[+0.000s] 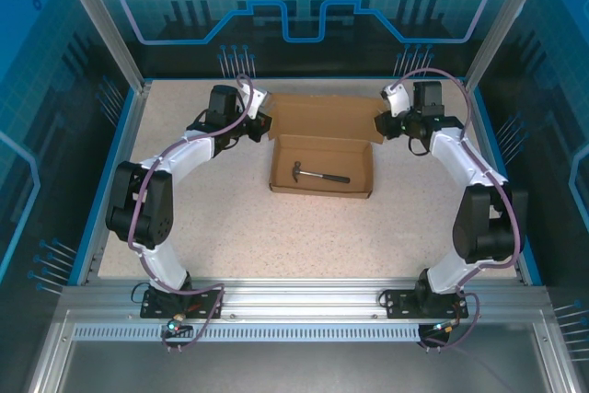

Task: Fold the paper box

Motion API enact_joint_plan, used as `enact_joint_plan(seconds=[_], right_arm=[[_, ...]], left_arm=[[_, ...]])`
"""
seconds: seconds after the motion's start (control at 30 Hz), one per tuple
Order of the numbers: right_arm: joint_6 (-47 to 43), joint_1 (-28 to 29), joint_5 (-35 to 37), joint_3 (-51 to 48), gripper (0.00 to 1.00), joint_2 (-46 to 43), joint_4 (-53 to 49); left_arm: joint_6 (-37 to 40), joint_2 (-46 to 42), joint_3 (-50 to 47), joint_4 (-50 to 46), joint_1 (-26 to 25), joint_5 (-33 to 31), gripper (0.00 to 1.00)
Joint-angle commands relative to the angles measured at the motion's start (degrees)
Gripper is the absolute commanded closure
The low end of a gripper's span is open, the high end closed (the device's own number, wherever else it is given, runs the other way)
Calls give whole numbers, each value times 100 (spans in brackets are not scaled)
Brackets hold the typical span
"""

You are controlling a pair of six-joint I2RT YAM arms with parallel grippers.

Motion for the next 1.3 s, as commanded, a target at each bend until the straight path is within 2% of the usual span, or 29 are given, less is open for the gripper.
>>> enact_joint_plan(seconds=[0.0,0.13,0.23,0.57,0.77,0.9,1.03,1.27], right_arm=[[312,-47,38,-260,83,-149,319],[863,111,295,-610,89,-409,727],[1280,264,761,-787,93,-588,903],[2509,986,2434,-792,99,-769,877],[3230,1272,3072,-820,98,-762,1075],[3558,1390,3226,-701,99,-654,1143],[3622,1388,3242,-546,99,-513,1177],[3452,1347,2900,-517,99,-385,1764]], left_arm=[[-306,-189,22,-204,32,54,100],[-692,-282,-99,-47,-40,-195,100],[-967,-394,-227,69,-132,-533,100],[-2062,-541,-445,437,-499,-1707,100],[-2556,-439,-267,366,-726,-2389,100],[-2825,-346,-175,348,-871,-2803,100],[-2973,-272,-107,385,-891,-2919,100],[-2945,-139,-101,674,-956,-3179,100]])
